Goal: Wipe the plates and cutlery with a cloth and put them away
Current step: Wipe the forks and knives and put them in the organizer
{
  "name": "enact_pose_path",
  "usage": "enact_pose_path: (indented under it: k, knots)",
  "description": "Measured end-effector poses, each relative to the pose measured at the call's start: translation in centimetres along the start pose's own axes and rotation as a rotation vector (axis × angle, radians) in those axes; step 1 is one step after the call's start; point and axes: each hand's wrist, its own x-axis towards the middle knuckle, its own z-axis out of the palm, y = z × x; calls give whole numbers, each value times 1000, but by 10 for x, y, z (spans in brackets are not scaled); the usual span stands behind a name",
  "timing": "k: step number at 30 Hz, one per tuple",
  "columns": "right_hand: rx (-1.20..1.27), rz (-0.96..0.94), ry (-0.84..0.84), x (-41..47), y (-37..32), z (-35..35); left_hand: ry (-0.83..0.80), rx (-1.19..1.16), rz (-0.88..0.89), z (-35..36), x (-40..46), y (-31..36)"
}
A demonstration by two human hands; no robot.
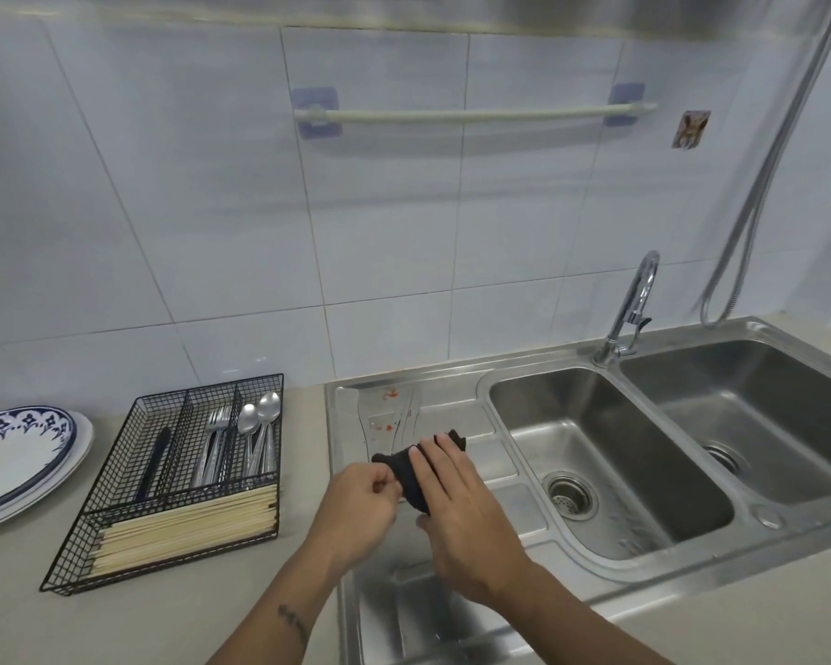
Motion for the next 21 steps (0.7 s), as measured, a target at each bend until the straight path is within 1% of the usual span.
enact_pose_path:
  k: [2,5,8,11,12,14,16,17,20,21]
  knots:
    - [61,54,24,0,-2,2,-10,-10,4,0,-1,1]
    - [173,90,126,1,0,4,-8,-37,-4,1,-1,1]
    - [141,71,178,4,18,3,-21,-54,-34,2,0,-2]
    - [150,169,171,7,30,-7,-63,-45,-62,3,2,-5]
    - [144,158,178,8,29,-10,-75,-57,-65,4,2,-5]
    - [88,59,188,9,22,-13,-86,-121,-69,5,5,-5]
    - [56,8,158,9,20,-14,-101,-169,-71,5,9,-3]
    - [60,43,132,9,24,-13,-109,-162,-72,5,10,-3]
    - [126,296,60,12,40,-15,-136,-115,-103,4,9,-5]
    - [140,349,58,13,44,-16,-133,-120,-126,4,10,-8]
